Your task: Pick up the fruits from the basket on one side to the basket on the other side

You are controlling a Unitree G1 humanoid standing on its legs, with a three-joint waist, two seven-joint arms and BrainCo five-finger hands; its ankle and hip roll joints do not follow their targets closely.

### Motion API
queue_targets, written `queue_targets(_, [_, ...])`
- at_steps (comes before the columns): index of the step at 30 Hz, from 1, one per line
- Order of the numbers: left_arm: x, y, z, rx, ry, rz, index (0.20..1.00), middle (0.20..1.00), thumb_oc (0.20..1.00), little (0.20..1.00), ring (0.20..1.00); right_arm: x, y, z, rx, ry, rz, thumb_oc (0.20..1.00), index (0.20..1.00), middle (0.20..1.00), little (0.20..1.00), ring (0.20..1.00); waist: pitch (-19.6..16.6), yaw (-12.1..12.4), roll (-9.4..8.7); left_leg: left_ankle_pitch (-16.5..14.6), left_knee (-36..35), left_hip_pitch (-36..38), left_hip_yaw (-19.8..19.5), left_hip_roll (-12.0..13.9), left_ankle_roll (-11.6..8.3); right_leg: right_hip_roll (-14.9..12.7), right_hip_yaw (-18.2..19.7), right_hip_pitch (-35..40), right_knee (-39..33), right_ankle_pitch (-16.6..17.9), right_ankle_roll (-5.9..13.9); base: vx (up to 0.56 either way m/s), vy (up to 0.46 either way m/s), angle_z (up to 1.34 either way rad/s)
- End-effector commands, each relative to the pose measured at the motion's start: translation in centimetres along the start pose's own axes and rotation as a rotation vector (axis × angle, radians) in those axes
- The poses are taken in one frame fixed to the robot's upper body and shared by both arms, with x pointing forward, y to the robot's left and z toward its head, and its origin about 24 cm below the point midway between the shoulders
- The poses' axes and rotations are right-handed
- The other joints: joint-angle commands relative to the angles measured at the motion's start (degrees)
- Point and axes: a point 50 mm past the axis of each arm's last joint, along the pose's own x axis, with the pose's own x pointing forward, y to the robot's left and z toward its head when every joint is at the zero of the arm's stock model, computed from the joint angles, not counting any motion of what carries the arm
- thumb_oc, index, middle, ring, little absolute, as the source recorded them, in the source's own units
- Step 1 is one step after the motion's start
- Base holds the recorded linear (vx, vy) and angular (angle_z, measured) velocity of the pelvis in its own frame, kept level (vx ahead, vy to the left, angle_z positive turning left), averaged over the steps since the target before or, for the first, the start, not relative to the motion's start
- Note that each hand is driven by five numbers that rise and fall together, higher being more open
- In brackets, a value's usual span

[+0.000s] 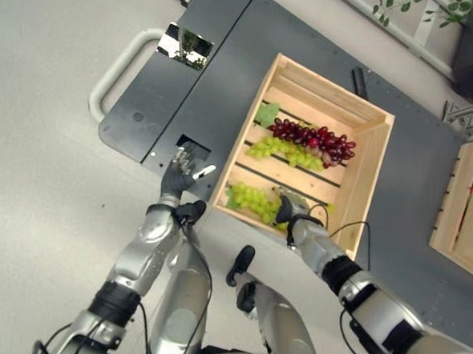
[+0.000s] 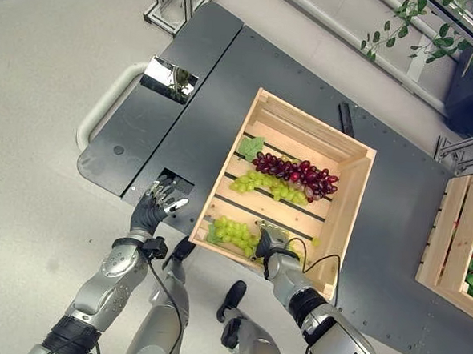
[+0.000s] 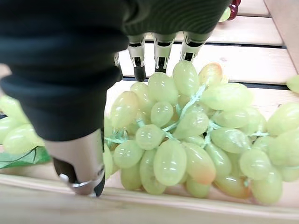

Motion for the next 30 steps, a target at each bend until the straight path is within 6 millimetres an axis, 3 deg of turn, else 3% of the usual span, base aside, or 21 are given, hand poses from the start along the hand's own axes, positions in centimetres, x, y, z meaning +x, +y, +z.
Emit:
queue_targets(1, [-0.3, -1.0, 1.9, -0.023, -0.108, -0.031, 1.0, 1.0, 1.0, 1.0, 1.0, -0.2, 1.5, 2.2, -0.06, -0.054, 0.034, 1.0, 1.0, 1.0, 1.0, 1.0, 0.61, 2.01, -2.03, -0.67, -3.59, -0.48, 1.36, -3.37, 6.62, -4.6, 1.68, -4.9, -1.53, 4.24, 3.68, 0.03, -0.015, 0.09])
queue_targets(7, [-0.3, -1.8, 1.7, -0.026, -0.098, -0.071, 1.0, 1.0, 1.0, 1.0, 1.0, -0.6, 4.1, 0.3, -0.123, 0.061, 0.145, 1.0, 1.0, 1.0, 1.0, 1.0, 0.61, 3.21, -0.15, -0.16, -3.29, -2.09, -0.19, -4.18, 6.34, -4.86, 0.2, -5.53, -1.2, 3.99, 3.52, 0.02, 0.002, 0.12])
queue_targets(9, [-0.4, -1.9, 1.7, -0.036, -0.094, -0.076, 1.0, 1.0, 1.0, 1.0, 1.0, -1.0, 5.2, -0.4, -0.047, 0.115, 0.181, 1.0, 1.0, 1.0, 1.0, 1.0, 0.61, 3.36, 0.2, -0.05, -3.17, -2.34, -0.56, -4.41, 6.36, -4.94, -0.24, -5.61, -1.12, 3.91, 3.49, 0.02, 0.017, 0.22])
queue_targets(17, [-0.4, -2.7, 1.5, -0.043, -0.083, -0.109, 1.0, 1.0, 1.0, 1.0, 1.0, -1.2, 5.9, -0.1, -0.071, 0.125, 0.186, 1.0, 1.0, 1.0, 1.0, 1.0, 0.61, 3.89, 1.14, 0.06, -2.57, -3.31, -1.66, -5.11, 6.31, -5.21, -0.77, -6.01, -0.63, 3.66, 3.29, 0.01, 0.013, 0.09])
queue_targets(19, [-0.4, -2.8, 1.6, -0.055, -0.083, -0.102, 1.0, 1.0, 1.0, 1.0, 1.0, -1.7, 7.0, 0.0, 0.123, 0.174, 0.204, 1.0, 1.0, 1.0, 1.0, 1.0, 0.61, 3.88, 1.69, 0.12, -2.53, -3.3, -1.79, -5.24, 6.35, -5.3, -0.87, -6.1, -0.39, 3.5, 3.19, 0.01, 0.04, 0.05])
queue_targets(20, [-0.4, -2.8, 1.3, -0.059, -0.071, -0.095, 1.0, 1.0, 1.0, 1.0, 1.0, -2.0, 7.6, 0.5, 0.34, 0.208, 0.201, 1.0, 1.0, 1.0, 1.0, 1.0, 0.61, 3.81, 2.12, -0.16, -2.39, -3.0, -1.85, -5.3, 6.37, -5.44, -0.84, -5.92, -0.02, 3.11, 3.21, 0.0, 0.053, 0.01])
queue_targets(22, [-0.3, -2.8, 1.3, -0.06, -0.068, -0.092, 1.0, 1.0, 1.0, 1.0, 1.0, -2.0, 7.6, 0.7, 0.408, 0.212, 0.197, 1.0, 1.0, 1.0, 1.0, 1.0, 0.61, 3.71, 2.32, 0.25, -2.39, -3.3, -1.95, -5.46, 6.41, -5.52, -0.89, -6.2, -0.06, 3.39, 3.28, -0.01, 0.055, 0.03])
queue_targets(24, [-0.4, -2.5, 1.0, -0.062, -0.054, -0.073, 1.0, 1.0, 1.0, 1.0, 1.0, -2.4, 8.1, 1.5, 0.626, 0.238, 0.192, 1.0, 1.0, 1.0, 1.0, 1.0, 0.61, 3.53, 2.37, -0.08, -2.27, -2.97, -1.82, -5.46, 6.41, -5.57, -0.67, -6.04, 0.19, 3.01, 3.25, -0.01, 0.048, 0.02])
queue_targets(28, [-0.6, -1.7, 0.8, -0.061, -0.047, -0.032, 1.0, 1.0, 1.0, 1.0, 1.0, -2.4, 7.2, 4.1, 0.88, 0.163, 0.154, 1.0, 1.0, 1.0, 1.0, 1.0, 0.61, 3.16, 1.59, 0.02, -2.35, -2.91, -1.55, -5.26, 6.32, -5.38, -0.14, -6.25, 0.21, 2.97, 3.15, 0.0, 0.02, 0.0])
queue_targets(29, [-0.6, -1.3, 0.7, -0.06, -0.049, -0.008, 1.0, 1.0, 1.0, 1.0, 1.0, -2.6, 6.6, 5.6, 1.0, 0.1, 0.154, 1.0, 1.0, 1.0, 1.0, 1.0, 0.61, 2.93, 0.81, 0.07, -2.46, -2.77, -1.36, -5.12, 6.21, -5.35, -0.09, -6.24, 0.18, 3.01, 3.13, 0.0, 0.0, 0.0])
queue_targets(30, [-0.6, -1.3, 0.7, -0.06, -0.049, -0.008, 1.0, 1.0, 1.0, 1.0, 1.0, -2.7, 6.6, 5.6, 1.0, 0.1, 0.154, 1.0, 1.0, 1.0, 1.0, 1.0, 0.61, 2.91, 0.8, 0.07, -2.48, -2.74, -1.34, -5.13, 6.21, -5.36, -0.08, -6.22, 0.19, 3.0, 3.13, 0.0, 0.0, 0.0])
